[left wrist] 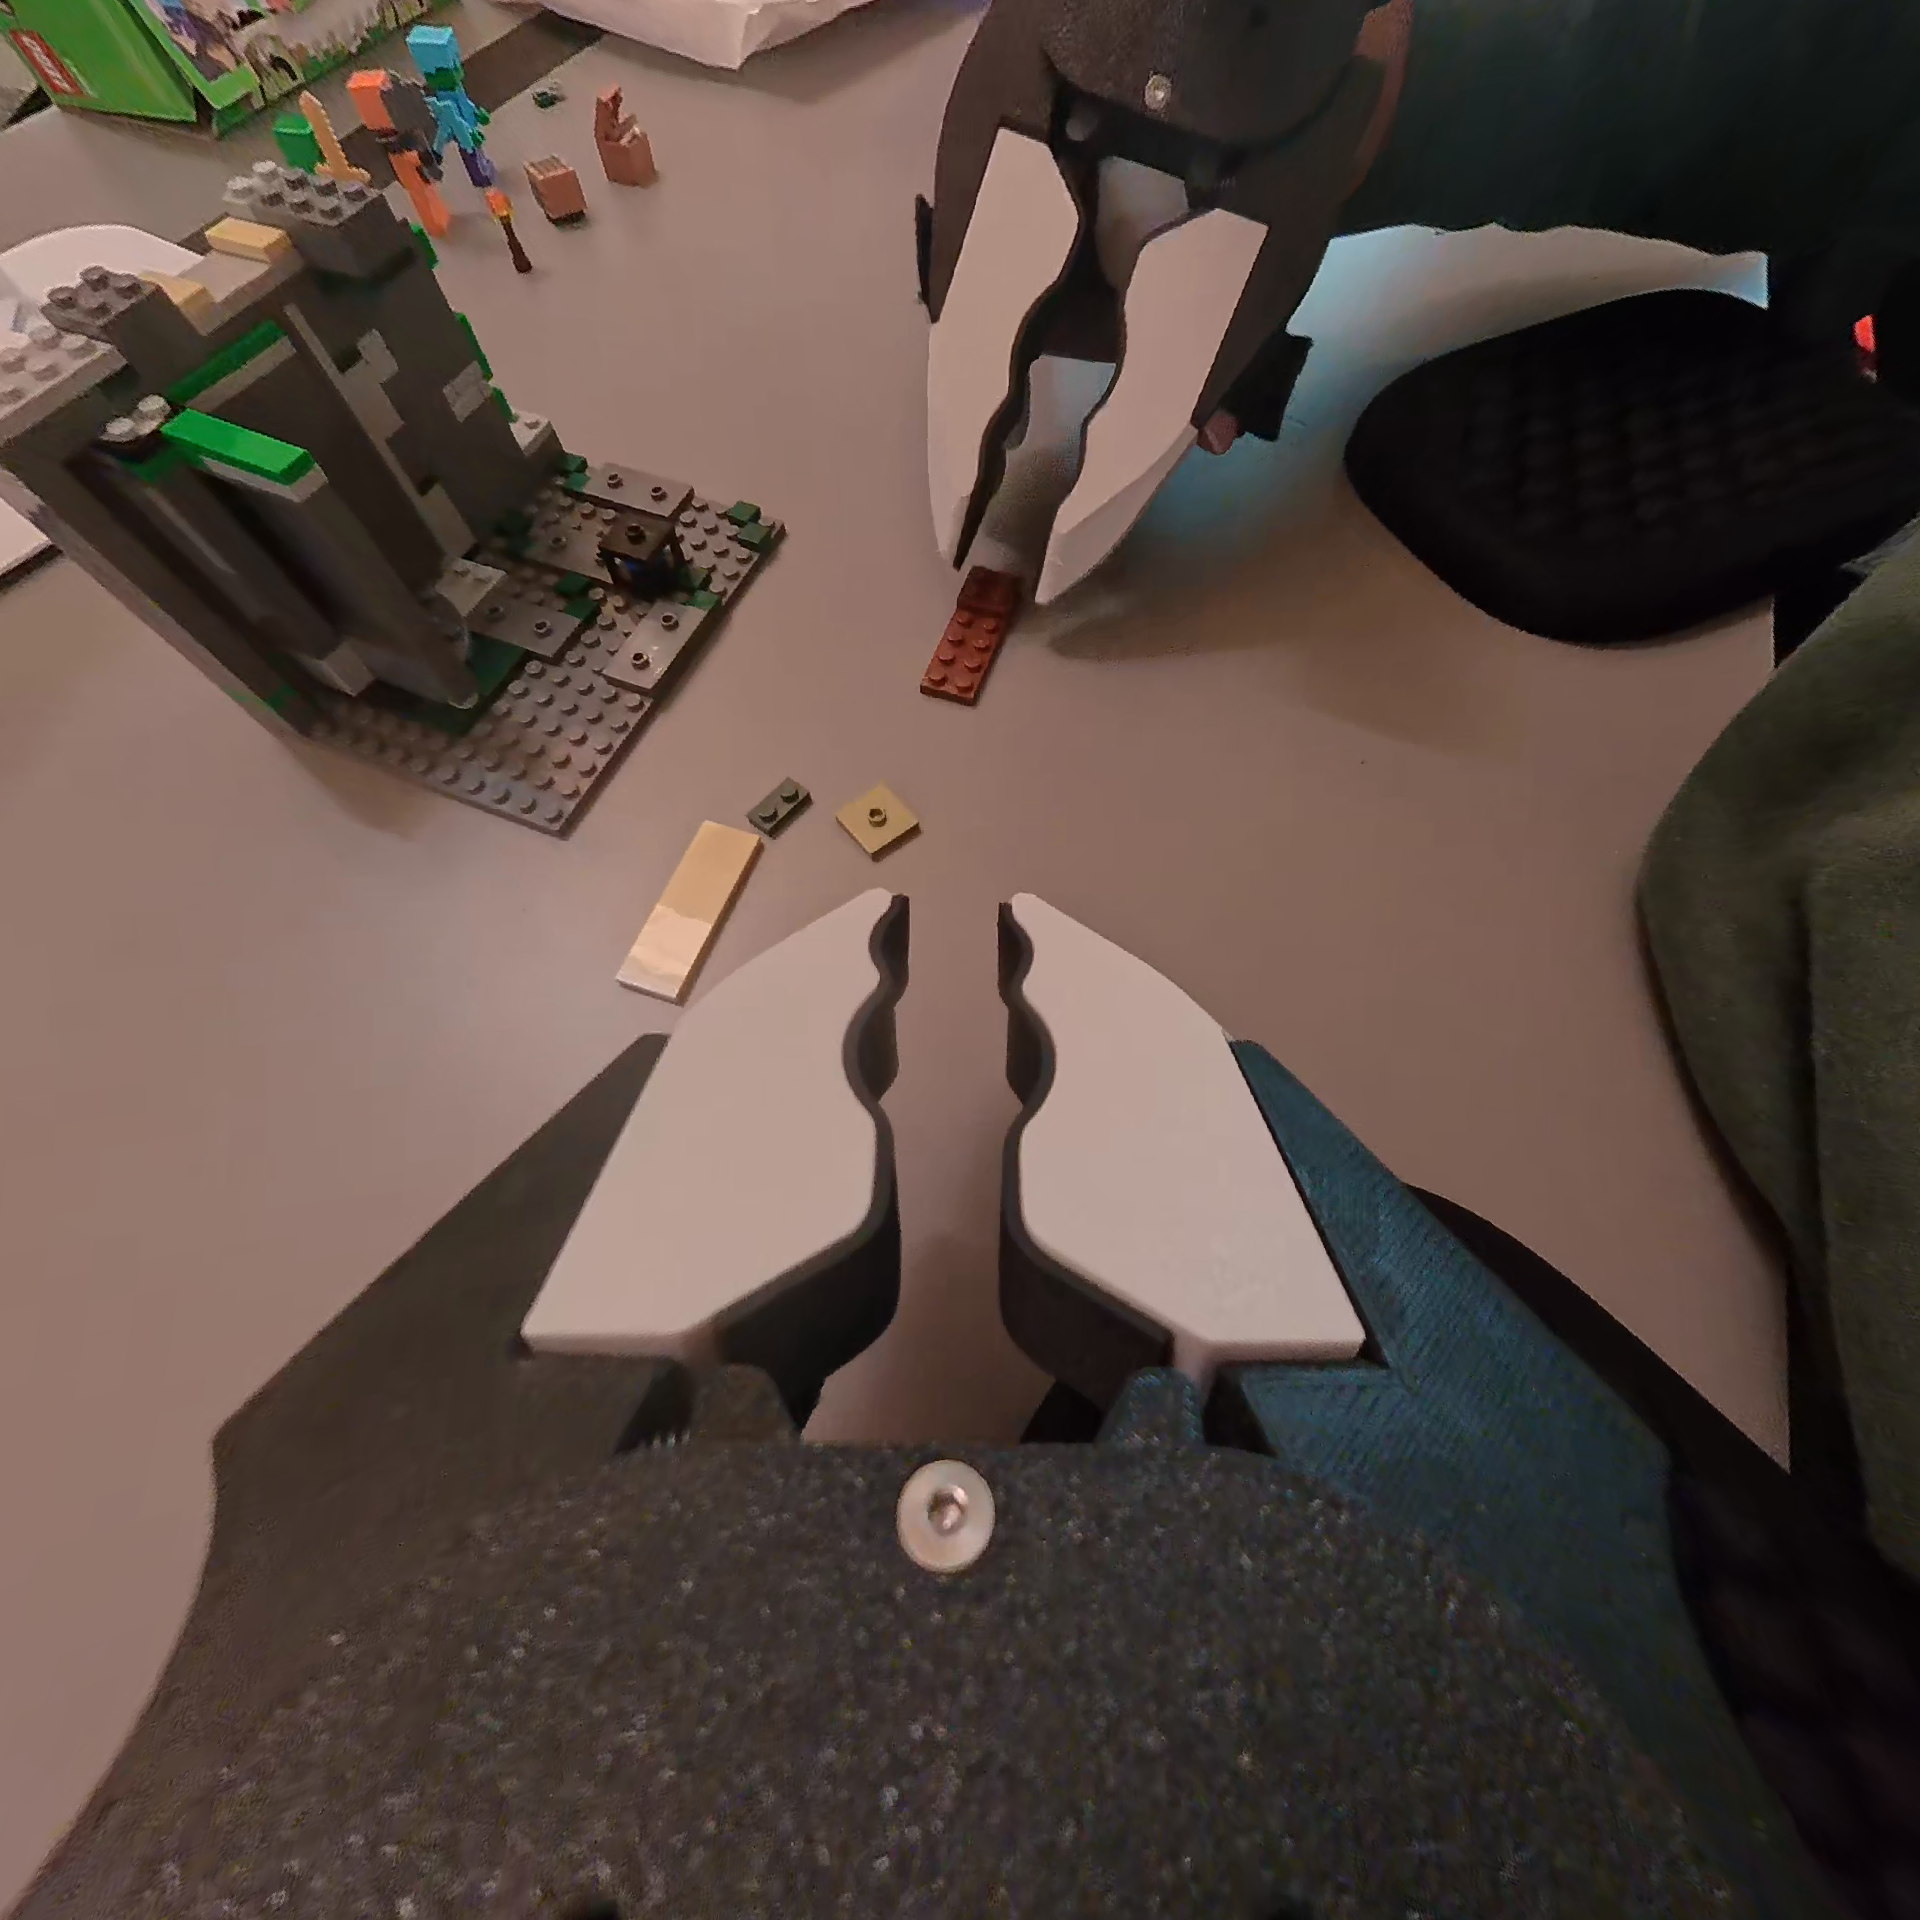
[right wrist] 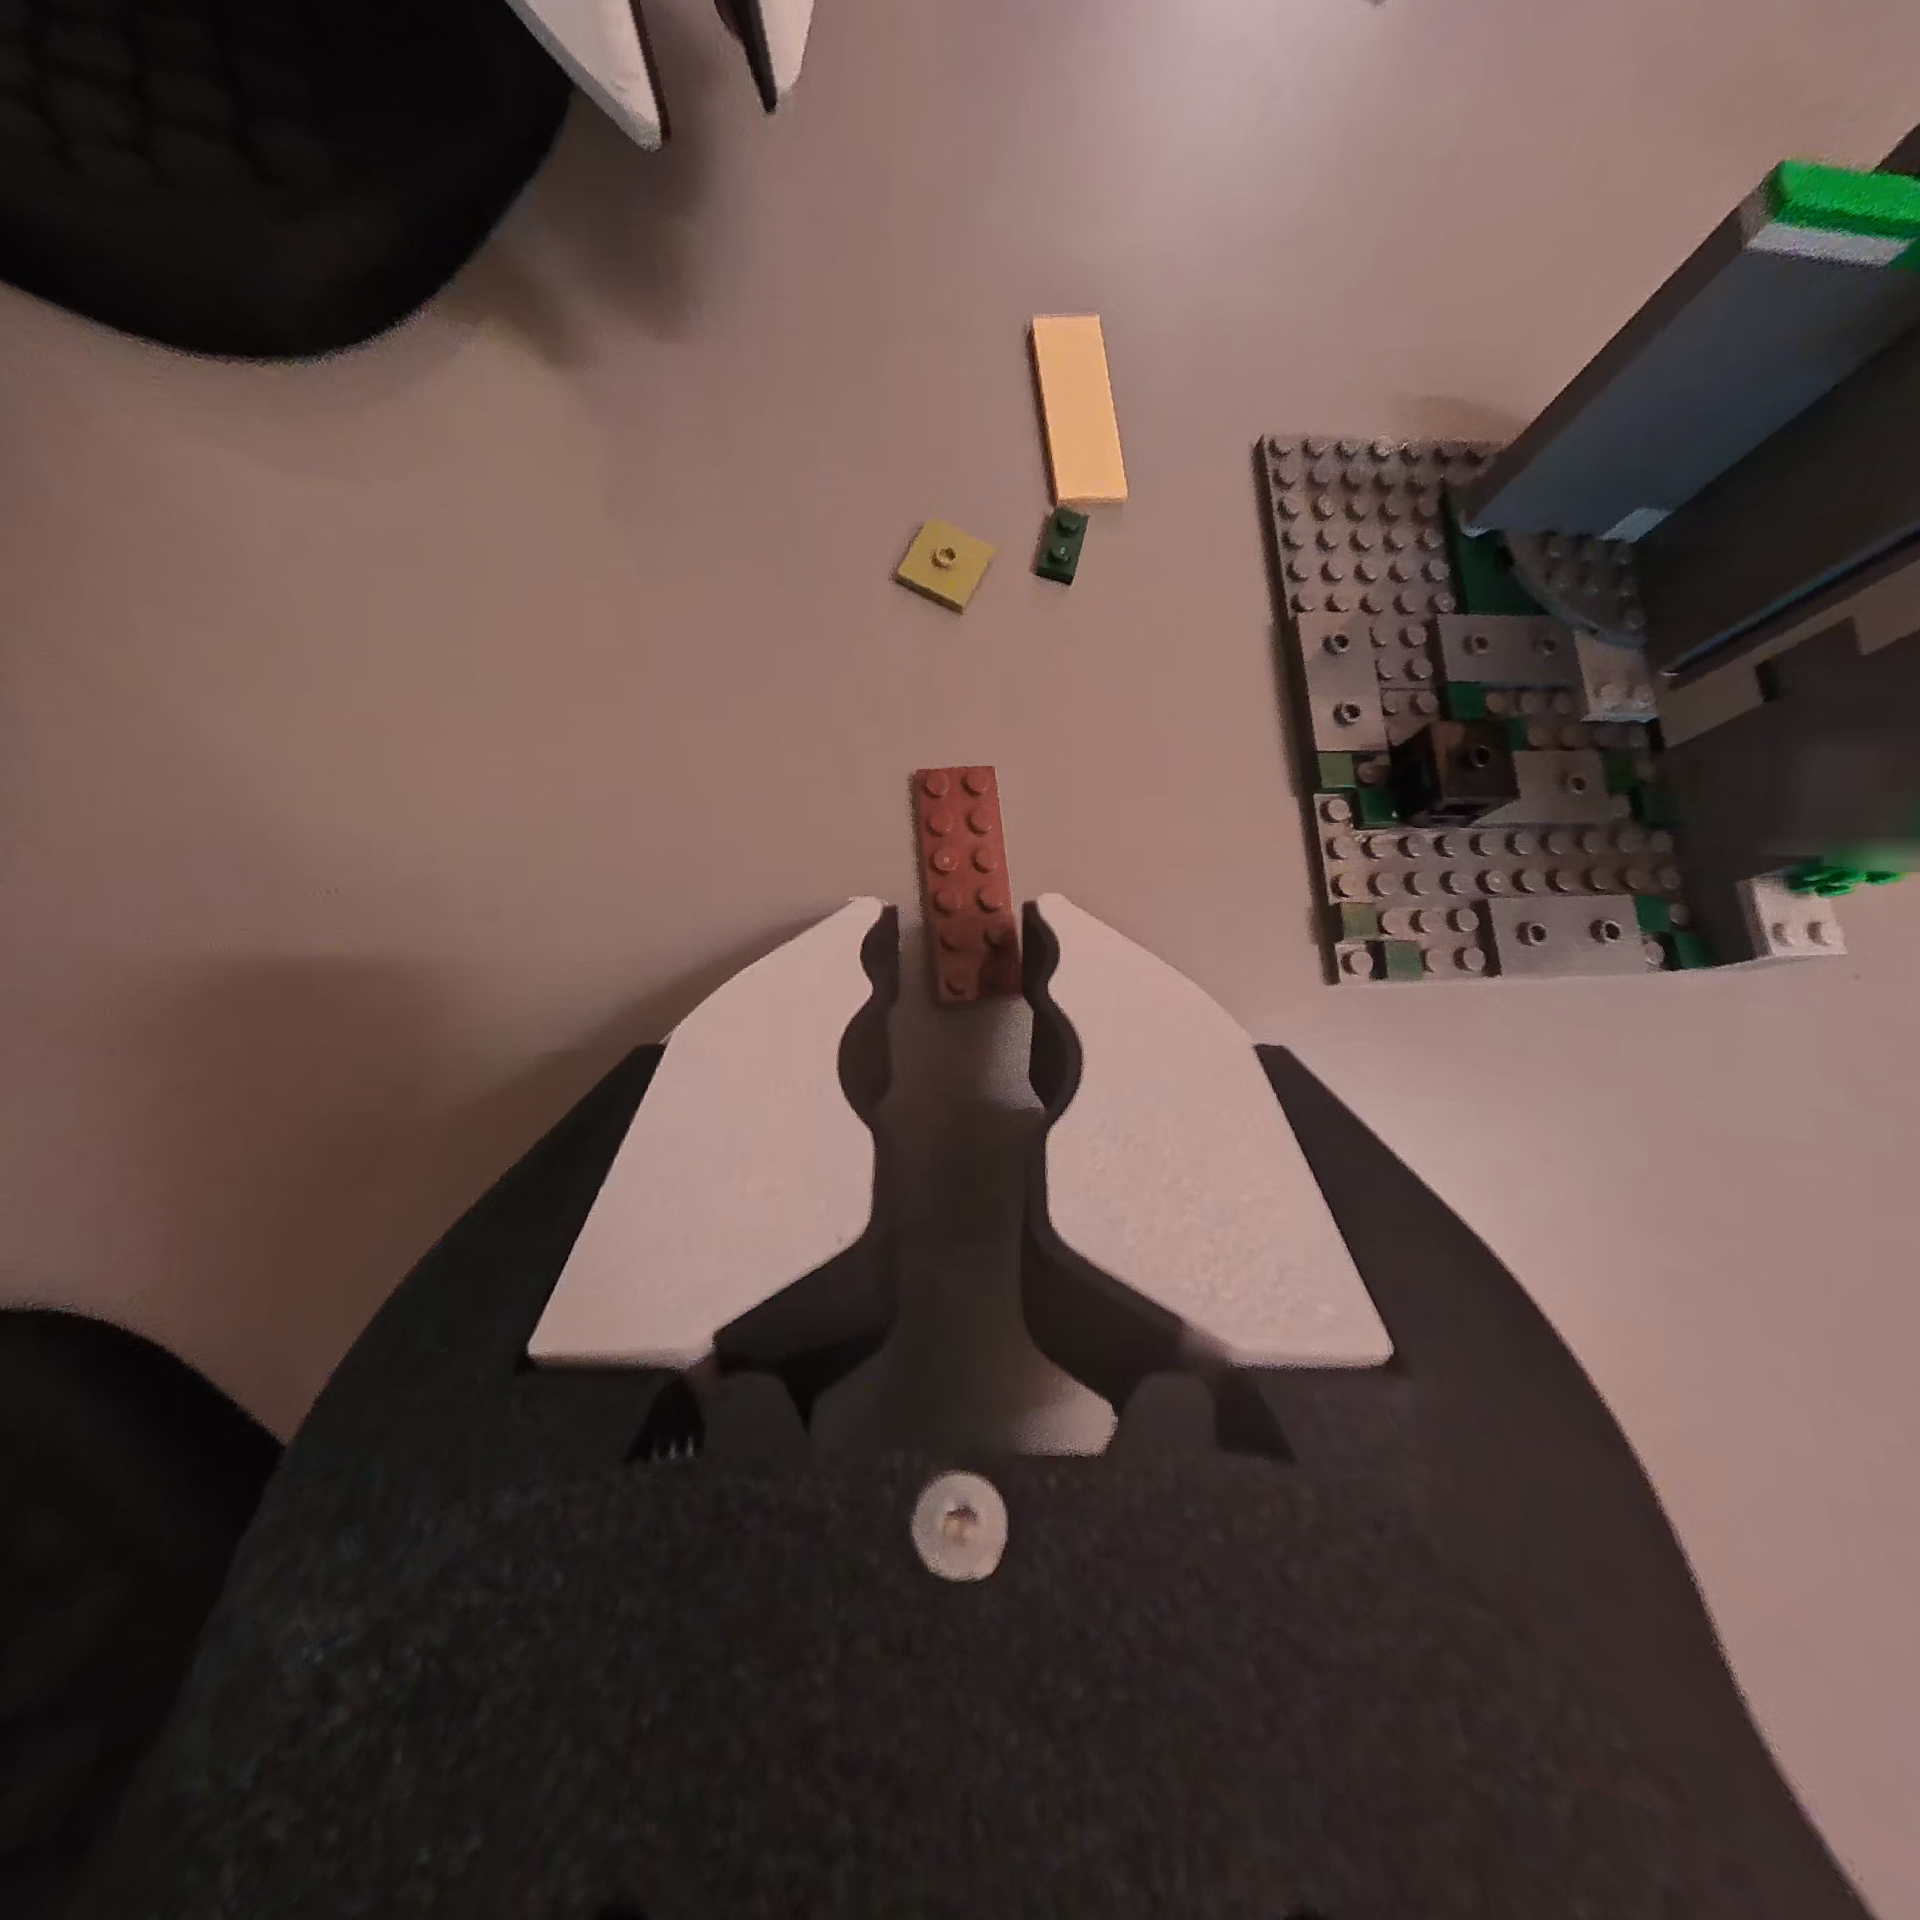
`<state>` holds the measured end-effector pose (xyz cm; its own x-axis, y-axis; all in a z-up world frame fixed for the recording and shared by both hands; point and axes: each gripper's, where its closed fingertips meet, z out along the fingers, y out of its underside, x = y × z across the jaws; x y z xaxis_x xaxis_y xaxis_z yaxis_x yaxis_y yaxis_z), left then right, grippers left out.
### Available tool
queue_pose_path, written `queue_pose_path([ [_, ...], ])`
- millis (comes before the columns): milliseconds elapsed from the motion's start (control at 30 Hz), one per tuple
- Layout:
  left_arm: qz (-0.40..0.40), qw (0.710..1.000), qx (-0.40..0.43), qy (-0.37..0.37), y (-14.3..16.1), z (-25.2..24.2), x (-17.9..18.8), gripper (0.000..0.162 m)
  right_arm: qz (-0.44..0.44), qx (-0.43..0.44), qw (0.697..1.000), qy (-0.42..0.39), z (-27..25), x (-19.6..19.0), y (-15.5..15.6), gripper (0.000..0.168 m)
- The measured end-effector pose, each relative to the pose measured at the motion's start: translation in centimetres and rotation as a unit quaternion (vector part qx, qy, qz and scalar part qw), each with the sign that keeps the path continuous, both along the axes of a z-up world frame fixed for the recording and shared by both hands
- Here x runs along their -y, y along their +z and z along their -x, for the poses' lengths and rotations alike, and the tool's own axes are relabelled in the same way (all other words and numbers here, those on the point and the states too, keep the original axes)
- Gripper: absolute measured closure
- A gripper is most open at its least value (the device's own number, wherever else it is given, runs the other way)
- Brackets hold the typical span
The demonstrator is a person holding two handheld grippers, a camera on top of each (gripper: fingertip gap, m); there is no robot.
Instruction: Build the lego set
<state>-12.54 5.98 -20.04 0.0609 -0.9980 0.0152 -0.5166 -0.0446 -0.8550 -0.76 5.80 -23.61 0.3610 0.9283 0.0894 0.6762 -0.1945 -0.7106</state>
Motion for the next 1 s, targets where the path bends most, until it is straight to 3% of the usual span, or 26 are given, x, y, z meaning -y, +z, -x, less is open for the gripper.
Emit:
queue_pose_path([
  [333,-0.013,0.999,0.032,0.032,1.5,0.6,-0.6,0.148,-0.013,-0.165,0.978,-0.127,0.6,-0.8,5.8,0.136],
  [500,-0.06,0.991,0.063,0.098,5.0,3.4,-2.2,0.162,-0.038,-0.236,0.955,-0.178,0.2,-0.9,7.4,0.156],
  [633,-0.102,0.972,0.053,0.206,9.2,10.4,-6.0,0.162,-0.049,-0.25,0.949,-0.186,-0.2,-1.2,7.4,0.167],
  [800,-0.133,0.923,-0.014,0.36,13.5,23.5,-11.9,0.162,-0.051,-0.272,0.943,-0.186,-0.4,-1.4,7.5,0.168],
  [900,-0.125,0.899,-0.095,0.41,13.3,30.2,-14.5,0.162,-0.053,-0.275,0.942,-0.185,-0.5,-1.4,7.4,0.168],
  [1000,-0.091,0.89,-0.188,0.405,10.8,34.8,-16.1,0.156,-0.056,-0.271,0.942,-0.189,-0.7,-1.7,7.2,0.168],
])
